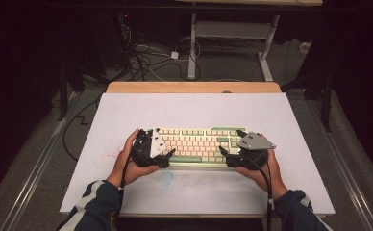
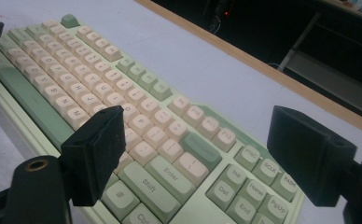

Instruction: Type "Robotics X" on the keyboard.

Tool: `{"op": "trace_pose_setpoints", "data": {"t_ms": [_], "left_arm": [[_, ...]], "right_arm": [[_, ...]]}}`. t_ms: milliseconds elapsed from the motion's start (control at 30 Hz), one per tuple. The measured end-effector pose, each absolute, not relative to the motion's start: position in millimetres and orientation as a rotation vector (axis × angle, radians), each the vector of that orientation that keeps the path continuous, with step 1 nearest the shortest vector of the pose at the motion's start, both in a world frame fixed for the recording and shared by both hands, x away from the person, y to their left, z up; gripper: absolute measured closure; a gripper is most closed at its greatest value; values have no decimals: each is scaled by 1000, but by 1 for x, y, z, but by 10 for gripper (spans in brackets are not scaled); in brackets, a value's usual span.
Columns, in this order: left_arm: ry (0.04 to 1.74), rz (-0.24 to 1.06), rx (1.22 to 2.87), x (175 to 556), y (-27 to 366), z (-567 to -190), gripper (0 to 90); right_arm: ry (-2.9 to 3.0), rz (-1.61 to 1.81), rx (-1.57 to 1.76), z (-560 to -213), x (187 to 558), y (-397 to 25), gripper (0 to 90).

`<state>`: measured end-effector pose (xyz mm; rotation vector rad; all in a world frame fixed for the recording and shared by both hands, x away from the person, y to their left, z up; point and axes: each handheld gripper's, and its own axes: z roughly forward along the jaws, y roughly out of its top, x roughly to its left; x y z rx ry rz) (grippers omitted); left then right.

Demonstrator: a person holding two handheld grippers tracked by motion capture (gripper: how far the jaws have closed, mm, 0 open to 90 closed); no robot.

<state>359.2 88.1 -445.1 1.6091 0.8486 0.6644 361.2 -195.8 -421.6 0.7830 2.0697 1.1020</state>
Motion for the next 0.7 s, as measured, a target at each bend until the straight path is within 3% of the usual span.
{"op": "trace_pose_setpoints", "data": {"t_ms": [700], "left_arm": [[796, 688, 1599, 341, 90, -442, 153]], "right_arm": [[2007, 1114, 769, -409, 343, -208, 205]]}}
